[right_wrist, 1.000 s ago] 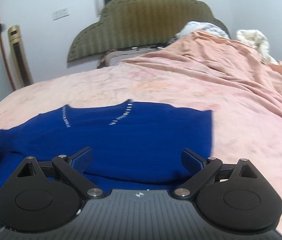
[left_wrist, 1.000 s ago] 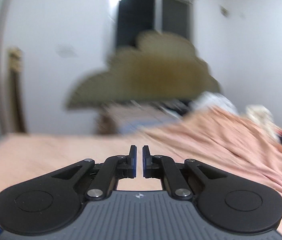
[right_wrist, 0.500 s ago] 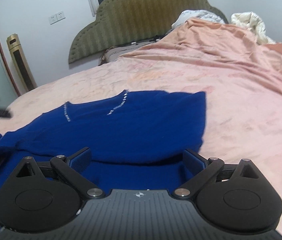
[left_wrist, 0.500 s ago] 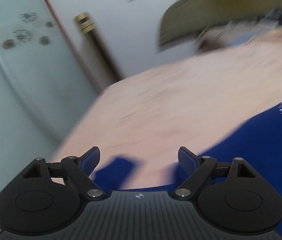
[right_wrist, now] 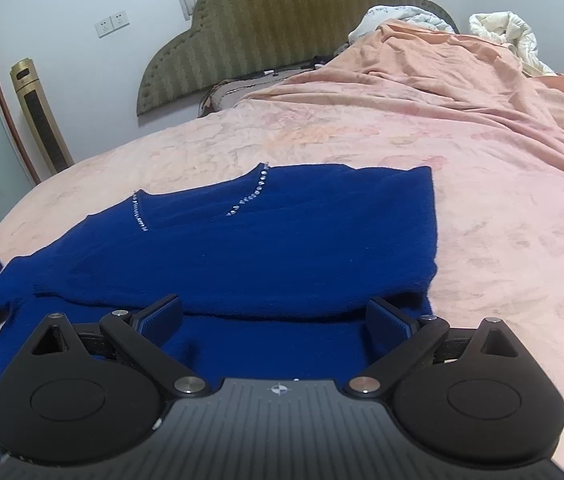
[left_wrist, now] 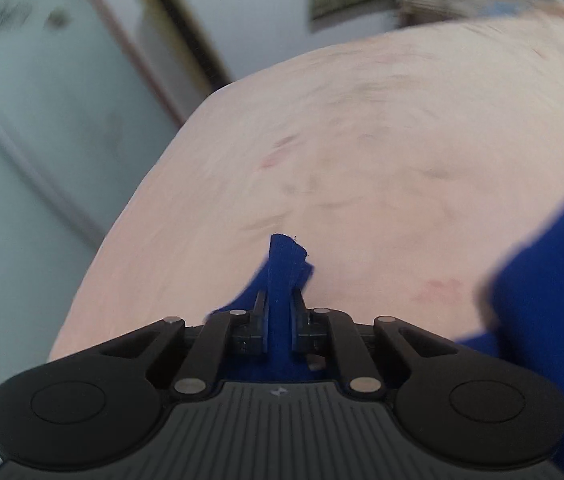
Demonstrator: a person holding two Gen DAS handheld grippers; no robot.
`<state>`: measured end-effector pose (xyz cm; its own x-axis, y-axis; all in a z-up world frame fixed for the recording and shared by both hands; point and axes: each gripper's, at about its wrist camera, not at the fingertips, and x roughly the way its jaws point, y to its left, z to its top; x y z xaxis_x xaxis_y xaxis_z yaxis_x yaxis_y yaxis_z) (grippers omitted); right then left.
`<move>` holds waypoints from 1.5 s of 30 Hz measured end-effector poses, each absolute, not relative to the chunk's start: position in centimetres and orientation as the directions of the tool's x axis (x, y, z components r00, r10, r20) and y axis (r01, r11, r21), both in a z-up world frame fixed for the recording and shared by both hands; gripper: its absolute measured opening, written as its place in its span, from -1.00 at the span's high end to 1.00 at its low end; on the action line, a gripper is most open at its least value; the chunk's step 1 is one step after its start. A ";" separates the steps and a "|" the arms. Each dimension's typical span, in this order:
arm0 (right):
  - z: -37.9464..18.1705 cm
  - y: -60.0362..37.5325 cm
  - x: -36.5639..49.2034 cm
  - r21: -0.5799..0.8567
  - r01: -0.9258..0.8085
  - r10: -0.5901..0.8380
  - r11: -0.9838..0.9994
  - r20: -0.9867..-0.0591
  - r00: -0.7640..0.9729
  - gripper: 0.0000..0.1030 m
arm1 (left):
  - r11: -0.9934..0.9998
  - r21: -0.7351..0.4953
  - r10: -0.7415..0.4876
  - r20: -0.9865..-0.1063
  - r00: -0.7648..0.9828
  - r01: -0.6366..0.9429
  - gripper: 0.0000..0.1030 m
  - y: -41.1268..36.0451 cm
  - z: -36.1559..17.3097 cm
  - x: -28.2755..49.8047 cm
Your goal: Fold small clothes
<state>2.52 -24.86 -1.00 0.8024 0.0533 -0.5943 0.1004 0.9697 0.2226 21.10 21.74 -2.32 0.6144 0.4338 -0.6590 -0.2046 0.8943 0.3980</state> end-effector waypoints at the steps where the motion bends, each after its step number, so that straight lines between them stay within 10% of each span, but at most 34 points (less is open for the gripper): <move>1: -1.0 -25.0 2.5 0.223 0.105 0.050 0.969 -0.595 0.802 -0.94 | 0.898 0.375 0.432 -0.655 0.620 -0.231 0.86 22.4 -1.8 20.9; 12: -1.3 -25.2 2.6 0.246 0.080 0.082 0.966 -0.586 0.806 -0.94 | 0.887 0.009 0.419 -0.436 0.796 -0.462 0.86 24.0 12.7 18.6; 19: -1.4 -27.0 1.7 0.254 0.125 0.048 0.959 -0.582 0.812 -0.94 | 0.997 -0.078 -0.015 -0.267 0.963 -0.006 0.86 7.4 20.5 16.7; 26: -1.3 -28.8 0.2 0.238 0.180 -0.008 0.955 -0.583 0.812 -0.94 | 0.890 -0.143 -0.446 -0.468 0.763 0.433 0.84 -11.5 12.9 17.1; 34: -0.8 -29.5 -1.7 0.191 0.209 -0.058 0.959 -0.589 0.806 -0.94 | 0.774 -0.229 -0.546 -0.714 0.438 0.591 0.73 -19.2 2.3 18.9; 36: -0.7 -29.4 -1.9 0.172 0.208 -0.069 0.963 -0.590 0.804 -0.94 | 0.783 -0.240 -0.558 -0.678 0.479 0.574 0.55 -16.8 4.0 18.7; 39: -0.3 -29.7 -1.4 0.160 0.203 -0.073 0.966 -0.583 0.809 -0.94 | 0.857 -0.185 -0.489 -0.588 0.644 0.482 -0.77 -11.5 7.5 17.8; 45: 1.2 -31.3 3.3 0.334 0.054 0.119 0.941 -0.476 0.871 -0.93 | 0.969 0.059 -0.182 -0.490 0.852 0.241 -0.91 -2.9 8.2 16.0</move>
